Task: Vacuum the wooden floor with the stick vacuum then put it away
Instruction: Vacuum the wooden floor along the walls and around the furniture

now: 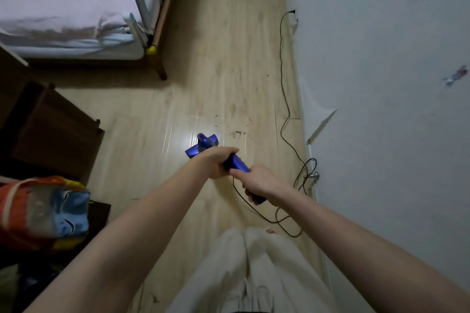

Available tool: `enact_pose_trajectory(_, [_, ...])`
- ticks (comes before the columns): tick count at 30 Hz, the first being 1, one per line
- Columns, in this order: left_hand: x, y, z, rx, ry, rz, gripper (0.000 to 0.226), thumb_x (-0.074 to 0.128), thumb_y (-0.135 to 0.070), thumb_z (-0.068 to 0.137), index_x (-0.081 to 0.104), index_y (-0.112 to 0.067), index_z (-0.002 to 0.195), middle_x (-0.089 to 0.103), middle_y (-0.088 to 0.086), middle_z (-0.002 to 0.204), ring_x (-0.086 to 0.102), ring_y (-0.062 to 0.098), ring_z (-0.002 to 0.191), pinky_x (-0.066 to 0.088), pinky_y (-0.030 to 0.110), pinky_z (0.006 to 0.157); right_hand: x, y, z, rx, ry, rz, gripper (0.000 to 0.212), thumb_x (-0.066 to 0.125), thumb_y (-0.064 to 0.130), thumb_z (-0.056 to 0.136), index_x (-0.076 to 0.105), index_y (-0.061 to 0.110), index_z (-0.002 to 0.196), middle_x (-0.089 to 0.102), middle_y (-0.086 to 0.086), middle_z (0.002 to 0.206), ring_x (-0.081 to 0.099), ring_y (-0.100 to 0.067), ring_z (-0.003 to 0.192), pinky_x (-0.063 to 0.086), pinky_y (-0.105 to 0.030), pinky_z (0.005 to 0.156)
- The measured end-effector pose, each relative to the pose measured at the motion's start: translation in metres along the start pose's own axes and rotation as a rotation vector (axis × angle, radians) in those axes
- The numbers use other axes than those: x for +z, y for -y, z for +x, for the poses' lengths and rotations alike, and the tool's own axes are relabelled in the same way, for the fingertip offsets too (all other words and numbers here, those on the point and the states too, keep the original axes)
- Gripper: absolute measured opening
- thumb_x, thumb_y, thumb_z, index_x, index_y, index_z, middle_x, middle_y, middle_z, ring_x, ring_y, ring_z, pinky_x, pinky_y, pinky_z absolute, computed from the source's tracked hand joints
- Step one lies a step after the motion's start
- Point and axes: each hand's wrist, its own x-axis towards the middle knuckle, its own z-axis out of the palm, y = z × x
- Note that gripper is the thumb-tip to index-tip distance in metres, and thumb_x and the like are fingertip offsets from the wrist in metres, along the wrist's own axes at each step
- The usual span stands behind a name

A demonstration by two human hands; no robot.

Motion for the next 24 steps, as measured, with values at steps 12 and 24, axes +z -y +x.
enact_pose_trajectory(12, [-0.078, 0.028, -0.022, 0.040, 0.006, 0.111, 0.016, 0.053, -0.021, 0.098, 0.051, -0.006, 0.092, 0.057, 0.011, 0.081, 0.058, 0.018, 0.070, 0.050, 0.028, 0.061, 0.121, 0.012, -0.009, 0.055, -0.131, 0.294, 0.030, 0.054, 0.036, 0.094, 0.048, 0.013, 0.075, 0.051, -0.005, 0.058, 0.047, -0.015, 0.039, 0.041, -0.022, 0.041])
enact_pose_trajectory(24, [-0.097, -0.073, 0.027, 0.058, -0.046, 0.008, 0.017, 0.051, -0.019, 0.099, 0.046, -0.003, 0.096, 0.055, 0.015, 0.081, 0.057, 0.022, 0.071, 0.050, 0.032, 0.067, 0.083, 0.078, 0.091, 0.047, -0.089, 0.248, 0.030, 0.055, 0.035, 0.093, 0.048, 0.011, 0.076, 0.051, -0.007, 0.061, 0.047, -0.016, 0.039, 0.041, -0.023, 0.040])
